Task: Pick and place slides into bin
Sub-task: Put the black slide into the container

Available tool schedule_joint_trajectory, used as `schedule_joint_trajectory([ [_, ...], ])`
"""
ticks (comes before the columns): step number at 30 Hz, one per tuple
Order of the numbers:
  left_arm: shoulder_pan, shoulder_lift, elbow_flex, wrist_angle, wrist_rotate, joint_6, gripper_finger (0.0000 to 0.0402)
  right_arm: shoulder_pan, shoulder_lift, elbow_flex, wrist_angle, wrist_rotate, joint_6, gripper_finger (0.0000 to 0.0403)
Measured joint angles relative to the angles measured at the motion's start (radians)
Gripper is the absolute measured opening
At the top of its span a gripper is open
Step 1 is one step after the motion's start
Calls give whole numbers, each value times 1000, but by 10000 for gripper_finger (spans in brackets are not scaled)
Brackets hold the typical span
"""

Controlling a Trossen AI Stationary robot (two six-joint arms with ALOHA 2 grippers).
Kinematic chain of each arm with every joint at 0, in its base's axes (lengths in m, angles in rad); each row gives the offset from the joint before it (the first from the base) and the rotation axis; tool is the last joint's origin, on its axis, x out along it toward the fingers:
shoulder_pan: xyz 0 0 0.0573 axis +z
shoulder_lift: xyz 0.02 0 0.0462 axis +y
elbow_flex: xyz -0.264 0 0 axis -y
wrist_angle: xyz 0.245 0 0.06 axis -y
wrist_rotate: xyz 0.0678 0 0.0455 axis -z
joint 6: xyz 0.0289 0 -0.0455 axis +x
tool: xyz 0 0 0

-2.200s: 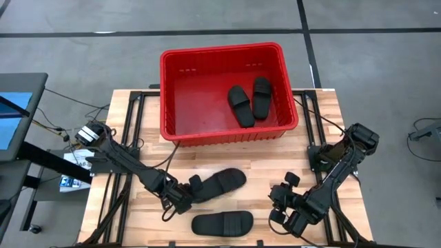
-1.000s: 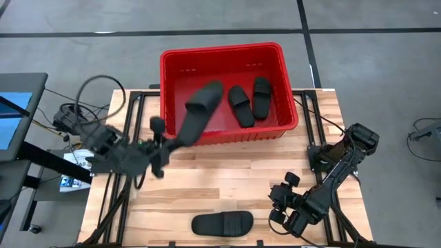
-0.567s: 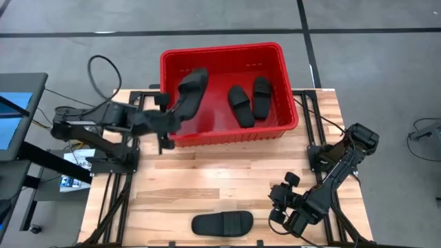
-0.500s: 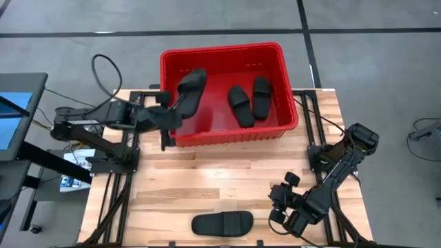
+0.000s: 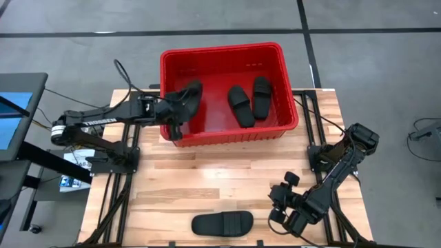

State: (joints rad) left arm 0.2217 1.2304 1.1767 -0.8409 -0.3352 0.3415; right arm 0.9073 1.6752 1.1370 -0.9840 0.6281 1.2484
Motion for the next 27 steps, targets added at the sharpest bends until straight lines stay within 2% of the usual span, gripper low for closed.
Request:
schedule_joint_trajectory([
  [7,89,0,-101,100,86,45,0,0,0,0,-2,0,0,124],
  [14,167,-4,-135,135,182,49,0,0,0,0,-2,0,0,124],
  [27,211,5,-145,134,211,124,0,0,0,0,-2,0,0,124],
])
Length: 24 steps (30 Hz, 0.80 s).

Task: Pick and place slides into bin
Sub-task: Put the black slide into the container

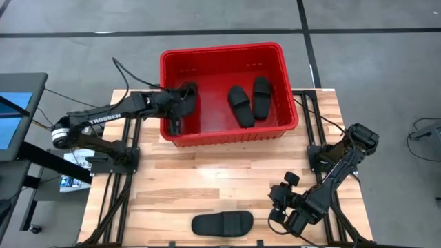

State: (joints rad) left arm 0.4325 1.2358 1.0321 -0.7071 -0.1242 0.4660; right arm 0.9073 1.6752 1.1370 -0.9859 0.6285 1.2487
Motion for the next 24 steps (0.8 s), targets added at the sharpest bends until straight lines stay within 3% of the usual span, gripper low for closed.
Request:
schedule_joint_trajectory([
  [12,46,19,3,0,39,20,0,0,0,0,0,0,0,124],
  [24,43,163,5,7,67,29,0,-1,0,0,0,0,7,124],
])
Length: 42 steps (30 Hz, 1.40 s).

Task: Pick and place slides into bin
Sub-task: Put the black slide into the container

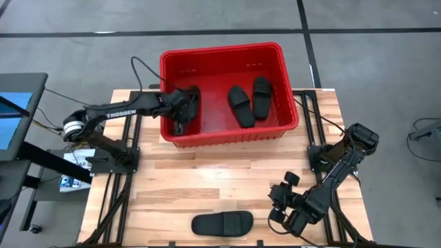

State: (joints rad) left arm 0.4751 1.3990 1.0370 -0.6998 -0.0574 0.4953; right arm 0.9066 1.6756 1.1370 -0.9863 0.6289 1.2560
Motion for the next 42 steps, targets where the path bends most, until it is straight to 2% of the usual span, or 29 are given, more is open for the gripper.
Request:
schedule_joint_trajectory([
  [9,0,27,0,2,-1,9,0,0,0,0,0,0,0,124],
  [13,0,27,0,-9,13,25,13,0,0,0,-1,0,-1,124],
  [24,-1,27,0,2,7,30,104,0,0,0,-1,0,-3,124],
  [29,-1,27,0,-10,7,29,131,0,0,0,-1,0,-7,124],
  [42,-1,26,31,-59,-9,33,138,0,0,0,-1,0,-7,124],
])
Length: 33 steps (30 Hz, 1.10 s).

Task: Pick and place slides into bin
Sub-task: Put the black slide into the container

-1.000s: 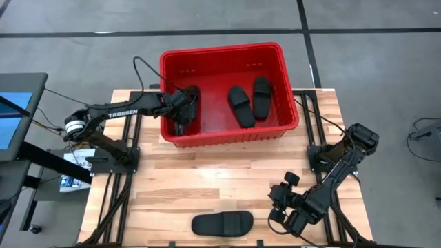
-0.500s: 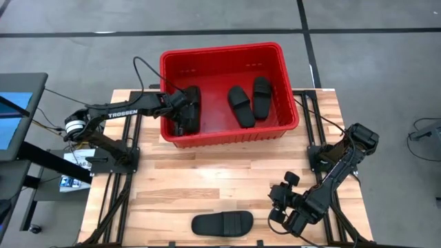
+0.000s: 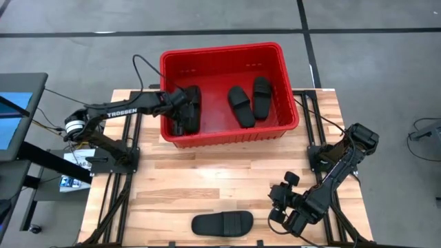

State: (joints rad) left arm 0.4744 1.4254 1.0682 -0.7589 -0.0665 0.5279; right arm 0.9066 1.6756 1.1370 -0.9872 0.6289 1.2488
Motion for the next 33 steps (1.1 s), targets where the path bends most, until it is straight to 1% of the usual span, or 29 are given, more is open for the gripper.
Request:
schedule_joint_trajectory([
  [9,-6,-1,170,-126,-11,1,138,0,0,0,0,0,0,124],
  [18,-54,-1,409,-311,-133,24,138,0,0,0,0,0,-1,124],
  [22,-110,-1,517,-409,-164,27,138,0,0,0,-7,5,-2,124],
  [26,-200,-1,599,-532,-184,54,138,0,0,0,-10,5,-2,124],
  [29,-272,-1,645,-603,-195,53,138,0,0,0,-11,4,-1,124],
  [33,-377,-1,681,-661,-206,9,138,0,0,0,-11,1,17,124],
])
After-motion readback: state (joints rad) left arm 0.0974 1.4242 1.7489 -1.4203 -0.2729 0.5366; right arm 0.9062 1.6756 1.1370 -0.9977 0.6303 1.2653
